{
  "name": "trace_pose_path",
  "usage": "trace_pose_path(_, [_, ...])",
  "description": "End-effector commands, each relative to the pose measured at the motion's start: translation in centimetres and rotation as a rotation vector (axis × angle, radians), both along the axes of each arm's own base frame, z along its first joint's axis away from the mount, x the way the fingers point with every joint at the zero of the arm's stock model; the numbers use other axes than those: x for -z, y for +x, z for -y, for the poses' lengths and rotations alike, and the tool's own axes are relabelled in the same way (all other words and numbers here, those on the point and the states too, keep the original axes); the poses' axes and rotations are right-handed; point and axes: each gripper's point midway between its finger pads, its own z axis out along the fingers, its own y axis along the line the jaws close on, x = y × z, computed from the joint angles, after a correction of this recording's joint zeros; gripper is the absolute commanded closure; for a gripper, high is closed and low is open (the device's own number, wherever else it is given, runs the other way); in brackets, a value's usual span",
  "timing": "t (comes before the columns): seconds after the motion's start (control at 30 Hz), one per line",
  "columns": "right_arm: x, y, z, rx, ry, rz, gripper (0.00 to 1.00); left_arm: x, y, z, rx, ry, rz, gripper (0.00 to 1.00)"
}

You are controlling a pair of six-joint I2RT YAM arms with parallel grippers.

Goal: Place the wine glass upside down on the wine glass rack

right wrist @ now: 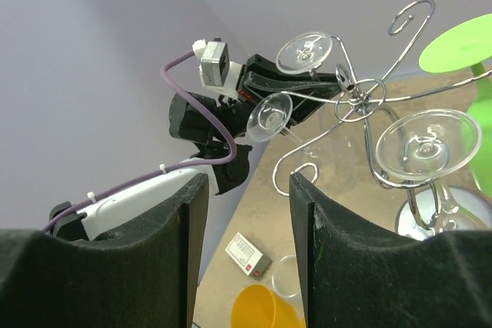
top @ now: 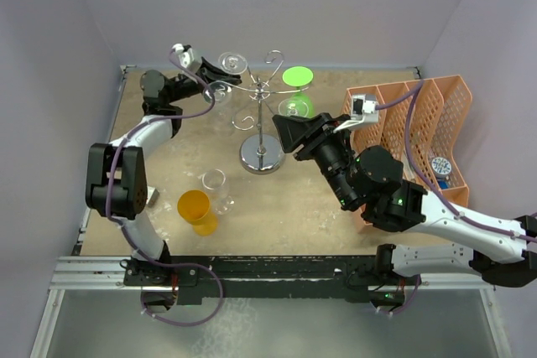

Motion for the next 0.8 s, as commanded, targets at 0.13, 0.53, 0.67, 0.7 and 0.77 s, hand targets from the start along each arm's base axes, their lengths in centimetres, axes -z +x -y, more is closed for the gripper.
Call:
trace_pose_path(0.13, [-2.2, 0.0, 0.8, 0.024, 0.07, 0.003, 0.52, -4.5, -2.2, 1.4, 0.123, -0.105, 0.136, 1.0])
trace_pose_path(0.53, [-2.2, 0.1, 0.8, 0.025, 0.064, 0.005, 0.52, -4.5, -0.9, 0.8, 0.04, -0.201, 0.111, 1.0])
trace_pose_path(0.67, [-2.2, 0.1, 0.8, 0.026, 0.063, 0.007, 0.52, -1.9, 1.8, 0.6, -0.106, -0.084, 0.059, 1.0])
trace_pose_path(0.7, [-2.2, 0.0, 0.8, 0.025, 0.064, 0.008, 0.52, -1.2, 2.1, 0.8, -0.118, -0.047, 0.051, 1.0])
trace_pose_path(0.77, [-2.3, 0.1, 0.8, 0.025, 0.062, 0.009, 0.52, -0.6, 2.3, 1.1, -0.128, -0.005, 0.06, 1.0])
